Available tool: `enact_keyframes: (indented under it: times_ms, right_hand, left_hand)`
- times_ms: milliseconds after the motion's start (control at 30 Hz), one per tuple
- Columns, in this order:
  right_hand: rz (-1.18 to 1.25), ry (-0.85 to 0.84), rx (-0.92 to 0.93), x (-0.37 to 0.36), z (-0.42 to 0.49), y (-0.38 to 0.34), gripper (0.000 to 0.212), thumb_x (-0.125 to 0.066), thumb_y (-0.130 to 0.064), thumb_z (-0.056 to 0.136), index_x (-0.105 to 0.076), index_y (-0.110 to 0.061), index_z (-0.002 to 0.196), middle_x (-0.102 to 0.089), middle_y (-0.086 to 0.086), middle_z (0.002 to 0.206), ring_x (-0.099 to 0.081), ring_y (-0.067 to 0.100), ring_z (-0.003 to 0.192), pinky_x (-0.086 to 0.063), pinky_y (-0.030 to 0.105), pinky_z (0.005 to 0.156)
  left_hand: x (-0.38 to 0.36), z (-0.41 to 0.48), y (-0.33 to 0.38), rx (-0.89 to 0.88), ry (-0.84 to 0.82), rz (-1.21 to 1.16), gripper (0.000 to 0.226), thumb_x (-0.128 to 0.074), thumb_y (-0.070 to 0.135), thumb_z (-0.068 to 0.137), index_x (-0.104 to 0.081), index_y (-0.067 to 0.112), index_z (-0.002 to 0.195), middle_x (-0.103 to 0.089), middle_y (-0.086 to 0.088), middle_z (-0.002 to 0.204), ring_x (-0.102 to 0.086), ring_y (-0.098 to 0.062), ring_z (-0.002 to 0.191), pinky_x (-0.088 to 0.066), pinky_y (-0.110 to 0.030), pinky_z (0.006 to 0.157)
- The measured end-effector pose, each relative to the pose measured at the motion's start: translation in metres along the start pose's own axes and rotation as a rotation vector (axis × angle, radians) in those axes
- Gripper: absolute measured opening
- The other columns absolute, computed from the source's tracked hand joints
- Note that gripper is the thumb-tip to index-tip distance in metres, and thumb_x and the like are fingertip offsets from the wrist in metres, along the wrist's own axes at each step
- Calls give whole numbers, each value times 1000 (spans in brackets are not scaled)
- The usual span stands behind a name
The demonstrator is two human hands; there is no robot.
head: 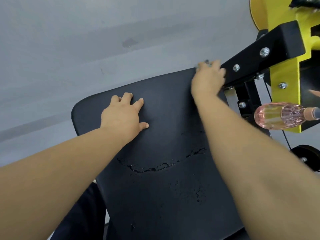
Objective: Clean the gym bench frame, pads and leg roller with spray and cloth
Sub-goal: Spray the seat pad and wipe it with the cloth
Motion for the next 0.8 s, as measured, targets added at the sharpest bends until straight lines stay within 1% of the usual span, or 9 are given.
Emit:
enact_keyframes:
  times_ms: [133,200,333,433,500,567,667,700,800]
  right_hand:
    - [185,-119,566,-12,-72,-105,28,-48,-23,94,-62,-21,118,-49,12,128,-48,35,101,-40,37,77]
    - [161,-83,713,-6,-75,-105,25,-54,-26,91,-67,-22,111,-57,15,116,-53,38,90,-41,39,70]
    - [51,77,209,4,-13,8,26,-48,-28,95,-65,-26,115,-51,15,123,-50,39,99,-45,43,78]
    - [65,85,-15,5,-29,39,29,-44,-28,97,-60,-30,120,-47,8,129,-46,34,101,-37,39,78]
    - [113,86,67,5,-69,6,25,-50,-24,93,-65,-29,112,-54,10,118,-50,35,90,-33,35,67]
    - [193,95,301,8,-116,-31,21,-57,-20,85,-69,-26,101,-61,11,102,-53,33,73,-33,32,59]
    - [176,13,626,14,-150,-22,27,-51,-25,84,-71,-27,102,-64,8,98,-53,30,69,-40,31,58]
    - [168,44,598,18,-141,1,28,-50,-25,84,-72,-26,102,-64,9,99,-54,31,69,-43,33,58]
    - [143,156,207,27,-107,81,28,-52,-22,86,-71,-21,107,-61,18,106,-54,41,76,-48,43,65]
  left_hand:
    - [-1,-1,0,2,7,22,75,-49,62,84,-18,35,146,-20,4,148,-23,-24,132,-42,-34,71]
    - [0,0,-1,-1,11,25,75,-49,62,84,-18,36,146,-19,4,149,-22,-24,133,-44,-34,71]
    - [-2,-2,0,1,6,-14,74,-48,61,86,-15,35,147,-15,4,151,-19,-24,136,-46,-37,79]
    - [-9,-3,1,30,-16,-99,73,-48,55,89,-11,34,148,-7,3,156,-9,-25,142,-36,-41,103]
    - [-13,-4,3,41,-31,-142,72,-48,51,91,-9,32,149,-2,2,157,-3,-26,144,-26,-44,112]
    - [-15,-5,4,47,-33,-161,72,-47,48,93,-6,31,149,2,1,158,1,-28,145,-18,-44,116]
    - [-18,-4,4,47,-33,-179,72,-46,45,94,-4,29,150,5,-1,158,5,-28,145,-9,-45,118]
    - [-18,-4,4,50,-29,-190,71,-46,44,94,-4,28,150,6,-1,158,6,-28,145,-7,-45,118]
    - [-18,-11,8,39,30,-209,68,-43,39,96,-4,25,150,3,-2,158,4,-30,145,-7,-44,118]
Point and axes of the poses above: each hand's wrist, its own z-axis towards the middle knuckle, its own x-axis out of the back of the hand, y = z × x, the point moved 8 cm from there along z, towards the middle knuckle
